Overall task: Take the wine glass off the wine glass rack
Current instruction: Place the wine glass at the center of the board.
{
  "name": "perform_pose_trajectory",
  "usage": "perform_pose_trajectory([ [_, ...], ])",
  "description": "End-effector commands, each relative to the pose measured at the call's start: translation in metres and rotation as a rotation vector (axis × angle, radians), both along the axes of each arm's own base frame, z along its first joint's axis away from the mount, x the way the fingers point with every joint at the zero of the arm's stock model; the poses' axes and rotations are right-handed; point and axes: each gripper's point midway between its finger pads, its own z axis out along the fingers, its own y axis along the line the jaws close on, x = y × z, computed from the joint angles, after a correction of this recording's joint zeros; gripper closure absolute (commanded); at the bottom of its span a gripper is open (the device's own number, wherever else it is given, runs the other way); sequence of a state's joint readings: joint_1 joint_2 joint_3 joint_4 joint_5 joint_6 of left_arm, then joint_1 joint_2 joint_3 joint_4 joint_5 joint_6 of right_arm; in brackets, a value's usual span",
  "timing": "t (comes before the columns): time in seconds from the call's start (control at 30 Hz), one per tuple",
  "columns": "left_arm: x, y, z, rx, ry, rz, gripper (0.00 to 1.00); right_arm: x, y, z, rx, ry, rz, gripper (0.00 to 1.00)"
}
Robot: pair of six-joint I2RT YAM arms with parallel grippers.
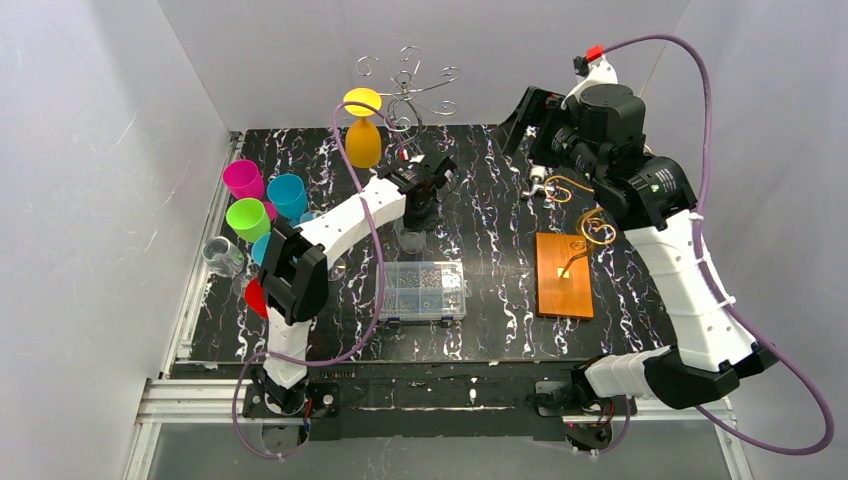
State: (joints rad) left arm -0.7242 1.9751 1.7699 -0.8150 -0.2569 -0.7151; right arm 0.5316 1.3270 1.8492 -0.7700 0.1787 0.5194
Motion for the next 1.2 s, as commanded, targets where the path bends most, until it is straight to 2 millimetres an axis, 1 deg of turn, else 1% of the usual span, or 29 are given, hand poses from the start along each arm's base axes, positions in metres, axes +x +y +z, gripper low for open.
perform_pose_trajectory([
  [0.0, 0.0063, 0.0064, 0.0076, 0.027, -0.049, 0.029, 1.00, -0.0074, -0.0062, 0.0088, 0.004, -0.030, -0.008, 0.02],
  [0.13, 0.0050, 0.0071, 0.0073, 0.028, -0.048, 0.028, 0.96, -0.0080, -0.0064, 0.0093, 0.007, -0.030, -0.009, 0.02],
  [0.43, 0.0030, 0.0083, 0.0032, 0.036, -0.039, 0.027, 0.93, -0.0083, -0.0062, 0.0083, 0.008, -0.028, -0.008, 0.02],
  [0.5, 0.0038, 0.0089, 0.0042, 0.038, -0.042, 0.026, 0.90, -0.0080, -0.0059, 0.0082, 0.008, -0.027, -0.008, 0.02],
  [0.8, 0.0052, 0.0094, 0.0058, 0.045, -0.049, 0.016, 0.84, -0.0068, -0.0059, 0.0080, 0.004, -0.028, -0.009, 0.02],
  [1.17, 0.0045, 0.0075, -0.0002, 0.050, -0.032, 0.007, 0.83, -0.0051, -0.0050, 0.0050, 0.002, -0.024, -0.010, 0.02],
])
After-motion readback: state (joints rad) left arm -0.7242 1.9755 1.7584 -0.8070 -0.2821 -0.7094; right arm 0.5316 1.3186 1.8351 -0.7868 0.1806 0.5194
